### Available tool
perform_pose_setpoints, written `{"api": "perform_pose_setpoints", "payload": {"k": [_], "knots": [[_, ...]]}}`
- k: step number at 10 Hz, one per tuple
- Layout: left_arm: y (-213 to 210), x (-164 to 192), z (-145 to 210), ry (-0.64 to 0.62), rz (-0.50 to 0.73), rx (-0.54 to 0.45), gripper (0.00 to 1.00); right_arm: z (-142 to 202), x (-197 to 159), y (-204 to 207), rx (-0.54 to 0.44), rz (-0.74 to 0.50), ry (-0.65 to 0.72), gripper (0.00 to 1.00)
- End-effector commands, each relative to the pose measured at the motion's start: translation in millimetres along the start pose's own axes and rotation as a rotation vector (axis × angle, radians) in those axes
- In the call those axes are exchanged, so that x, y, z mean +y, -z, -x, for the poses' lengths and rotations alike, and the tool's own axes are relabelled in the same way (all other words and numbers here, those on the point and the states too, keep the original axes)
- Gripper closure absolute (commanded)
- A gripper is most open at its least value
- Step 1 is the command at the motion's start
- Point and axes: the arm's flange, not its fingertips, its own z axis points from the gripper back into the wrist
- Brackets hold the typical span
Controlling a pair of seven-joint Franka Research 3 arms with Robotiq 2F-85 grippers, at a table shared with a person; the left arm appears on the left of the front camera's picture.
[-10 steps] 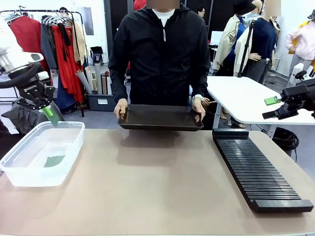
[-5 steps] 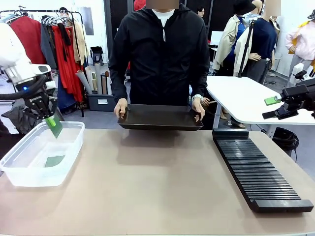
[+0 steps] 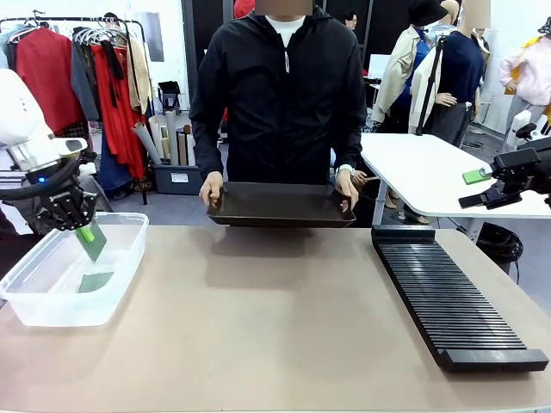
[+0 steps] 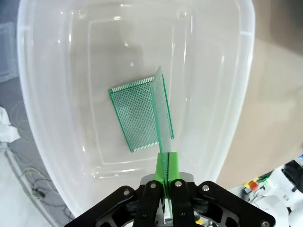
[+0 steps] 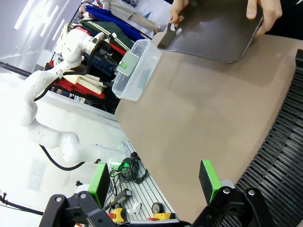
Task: Sort PCBs into racks and boxes based on the side picked up.
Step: If the short side of the Blank PCB is picked up, insert it into the PCB Rack ; if the long side is picked up, place it in the Organizing box.
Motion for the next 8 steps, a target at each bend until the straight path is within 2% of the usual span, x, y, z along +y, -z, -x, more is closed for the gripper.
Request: {"api": "perform_pose_setpoints", "payload": {"k": [1, 6, 7, 8], "knots": [[14.0, 5.2, 1.5, 0.04, 0.026, -0.01, 1.0, -1.4, 2.5, 0.7, 0.002, -0.001, -0.005, 0.0], [44.1, 18.5, -3.0, 0.071, 0.119, -0.029, 1.0, -1.4, 2.5, 0.7, 0.002, -0.001, -0.005, 0.0], [47.6, 21.8, -3.0, 0.071, 0.137, -0.035, 0.96, -1.4, 2.5, 0.7, 0.002, -0.001, -0.005, 0.0], [50.2, 25.4, -1.8, 0.072, 0.16, -0.038, 0.84, -1.4, 2.5, 0.7, 0.002, -0.001, -0.005, 0.0]]}}
